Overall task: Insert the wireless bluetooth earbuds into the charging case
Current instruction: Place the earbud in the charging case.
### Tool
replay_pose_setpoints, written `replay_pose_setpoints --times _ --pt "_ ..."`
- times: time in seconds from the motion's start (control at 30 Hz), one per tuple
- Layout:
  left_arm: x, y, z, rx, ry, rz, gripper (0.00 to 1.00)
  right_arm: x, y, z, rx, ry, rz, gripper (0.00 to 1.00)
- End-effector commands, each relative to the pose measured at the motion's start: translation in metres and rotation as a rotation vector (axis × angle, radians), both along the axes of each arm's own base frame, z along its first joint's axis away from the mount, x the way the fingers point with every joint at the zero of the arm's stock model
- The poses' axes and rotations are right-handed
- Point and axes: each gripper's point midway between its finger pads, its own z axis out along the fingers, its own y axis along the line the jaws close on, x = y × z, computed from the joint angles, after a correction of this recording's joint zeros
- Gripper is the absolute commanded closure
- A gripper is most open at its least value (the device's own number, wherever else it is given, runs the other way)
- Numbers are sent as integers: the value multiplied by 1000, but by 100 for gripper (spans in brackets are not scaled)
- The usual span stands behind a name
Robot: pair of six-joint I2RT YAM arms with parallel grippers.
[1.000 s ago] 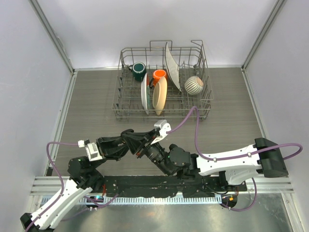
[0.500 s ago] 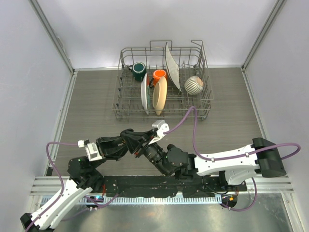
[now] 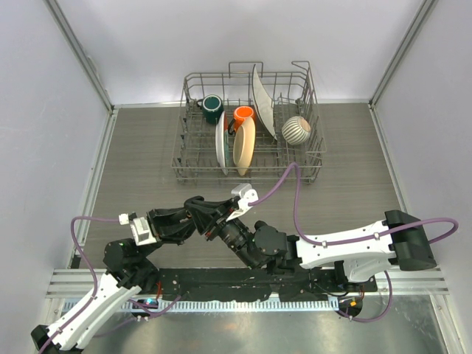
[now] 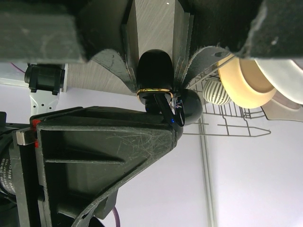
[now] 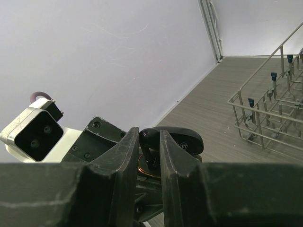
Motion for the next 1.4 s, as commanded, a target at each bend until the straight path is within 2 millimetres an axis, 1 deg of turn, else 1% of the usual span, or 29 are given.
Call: replay_pose_setpoints --times 0.0,0.1,0.3,0.43,0.57,0.9,0.97,1.0,1.13,1.2,1.27,1.3,1.37 --pt "-19 16 46 -112 -128 0 100 8 -7 -3 -20 -3 -53 99" --pt "-18 19 48 -125 -127 12 100 6 -9 0 4 -17 -39 99" --pt "-16 23 51 -145 -124 34 100 0 -7 -4 -26 -46 -12 99" --pt "-15 26 53 -157 -128 48 100 0 -8 -9 -48 -52 -19 99" --pt "-12 27 52 -159 -125 63 100 -1 -10 -8 -59 -64 -19 99" --pt "-13 26 52 -157 -128 59 100 1 -9 -10 -111 -67 -34 99" --pt "-13 26 51 -156 -127 59 100 3 -9 -10 -115 -46 -46 96" --pt "-13 26 51 -154 -128 56 100 3 -8 -11 -125 -42 -48 90" --pt "-13 25 49 -146 -124 53 100 2 -9 -8 -114 -32 -37 77" --pt "-14 23 48 -139 -123 43 100 2 -10 -4 -101 -26 -35 72" --pt "-14 23 48 -139 -120 43 100 1 -10 -2 -100 -23 -29 71" --pt "-15 23 48 -138 -121 39 100 0 -10 2 -89 -21 -22 68" --pt "-15 23 48 -139 -121 38 100 -2 -9 3 -92 -20 -12 64"
